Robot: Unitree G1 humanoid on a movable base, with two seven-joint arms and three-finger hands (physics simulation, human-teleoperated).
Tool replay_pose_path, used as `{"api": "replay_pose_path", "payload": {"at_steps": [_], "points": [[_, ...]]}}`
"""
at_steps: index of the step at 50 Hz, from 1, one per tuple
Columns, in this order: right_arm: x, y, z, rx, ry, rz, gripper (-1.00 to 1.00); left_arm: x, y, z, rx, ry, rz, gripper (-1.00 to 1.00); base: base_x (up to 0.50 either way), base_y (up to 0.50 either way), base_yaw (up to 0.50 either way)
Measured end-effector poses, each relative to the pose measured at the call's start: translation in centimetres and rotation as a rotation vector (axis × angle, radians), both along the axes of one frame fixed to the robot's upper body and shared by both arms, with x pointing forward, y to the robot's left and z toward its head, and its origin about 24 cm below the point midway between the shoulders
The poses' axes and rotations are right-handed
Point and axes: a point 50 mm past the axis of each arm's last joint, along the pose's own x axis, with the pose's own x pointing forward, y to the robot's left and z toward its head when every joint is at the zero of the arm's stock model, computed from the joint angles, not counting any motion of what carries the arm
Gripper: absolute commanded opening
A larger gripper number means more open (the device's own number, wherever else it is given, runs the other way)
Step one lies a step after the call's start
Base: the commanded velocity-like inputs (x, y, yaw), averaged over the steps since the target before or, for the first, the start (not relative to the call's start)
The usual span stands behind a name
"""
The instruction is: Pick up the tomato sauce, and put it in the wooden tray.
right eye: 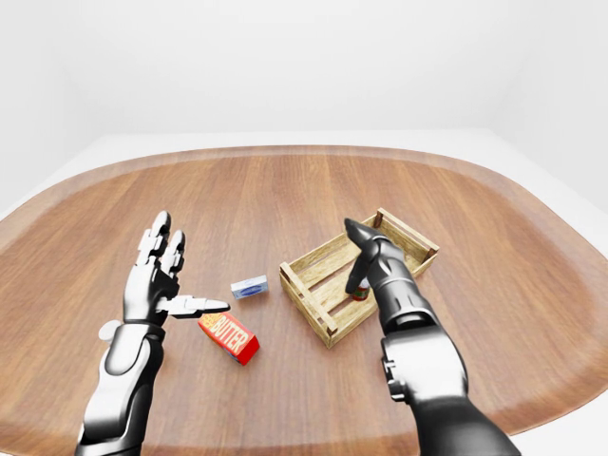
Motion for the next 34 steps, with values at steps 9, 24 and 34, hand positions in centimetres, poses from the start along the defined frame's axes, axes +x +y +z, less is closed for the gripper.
{"api": "replay_pose_path", "payload": {"at_steps": [9,24,34], "points": [[1.3,0.6,4.5,-0.030,-0.061,0.096,1.00,0.0,0.0,-0.1,0.000,0.003,0.001,1.00,0.00,0.00,0.00],[0.9,1.6,10.8,-0.061,-0.164,0.221,1.00,0.0,0.0,0.0,0.001,0.000,0.002,1.00,0.00,0.00,0.00],[-0.8,3.0,14.9,-0.010,-0.369,0.294,1.00,0.0,0.0,0.1,0.001,-0.004,0.002,1.00,0.00,0.00,0.00]]}}
